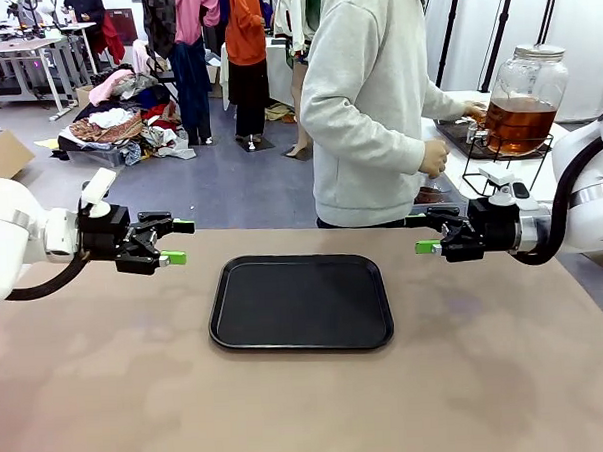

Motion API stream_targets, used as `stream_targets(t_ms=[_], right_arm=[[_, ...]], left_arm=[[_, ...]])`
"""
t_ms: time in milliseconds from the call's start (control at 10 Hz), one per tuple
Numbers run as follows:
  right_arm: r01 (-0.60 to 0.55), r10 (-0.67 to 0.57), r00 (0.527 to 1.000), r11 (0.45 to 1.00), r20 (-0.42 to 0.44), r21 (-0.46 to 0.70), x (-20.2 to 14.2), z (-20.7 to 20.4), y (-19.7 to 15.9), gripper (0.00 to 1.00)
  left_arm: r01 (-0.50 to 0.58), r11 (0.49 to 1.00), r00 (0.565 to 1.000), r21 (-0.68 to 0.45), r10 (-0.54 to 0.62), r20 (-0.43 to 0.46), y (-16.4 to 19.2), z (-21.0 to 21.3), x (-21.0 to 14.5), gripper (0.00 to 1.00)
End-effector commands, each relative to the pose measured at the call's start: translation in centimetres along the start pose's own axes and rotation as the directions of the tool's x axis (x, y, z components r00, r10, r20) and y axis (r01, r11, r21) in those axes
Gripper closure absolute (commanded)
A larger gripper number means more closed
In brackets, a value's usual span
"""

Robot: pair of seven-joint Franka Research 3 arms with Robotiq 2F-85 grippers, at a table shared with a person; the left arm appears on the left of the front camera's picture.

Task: Pour the drink into the iced cup.
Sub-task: Open the gripper to release the iced cup you were holding.

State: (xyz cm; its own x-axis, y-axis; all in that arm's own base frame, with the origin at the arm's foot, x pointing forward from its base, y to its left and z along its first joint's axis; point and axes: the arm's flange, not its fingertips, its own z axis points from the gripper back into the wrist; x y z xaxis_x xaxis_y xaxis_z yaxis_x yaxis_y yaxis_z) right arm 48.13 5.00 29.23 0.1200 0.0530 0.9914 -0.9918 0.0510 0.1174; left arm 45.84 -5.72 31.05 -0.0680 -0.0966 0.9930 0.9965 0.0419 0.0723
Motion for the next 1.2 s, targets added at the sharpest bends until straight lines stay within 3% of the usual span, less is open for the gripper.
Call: stream_targets(t_ms=[0, 1100], right_arm=[[0.001, -0.001, 1.0, 1.0, 0.0, 0.0, 0.18, 0.0, 0.0, 0.0], [0.001, -0.001, 1.0, 1.0, 0.0, 0.0, 0.18, 0.0, 0.0, 0.0]], left_arm=[[0.005, 1.0, 1.0, -0.002, -0.005, 0.0, -0.04, -0.06, 0.06, 0.0], [0.005, 1.0, 1.0, -0.002, -0.005, 0.0, -0.04, -0.06, 0.06, 0.0]])
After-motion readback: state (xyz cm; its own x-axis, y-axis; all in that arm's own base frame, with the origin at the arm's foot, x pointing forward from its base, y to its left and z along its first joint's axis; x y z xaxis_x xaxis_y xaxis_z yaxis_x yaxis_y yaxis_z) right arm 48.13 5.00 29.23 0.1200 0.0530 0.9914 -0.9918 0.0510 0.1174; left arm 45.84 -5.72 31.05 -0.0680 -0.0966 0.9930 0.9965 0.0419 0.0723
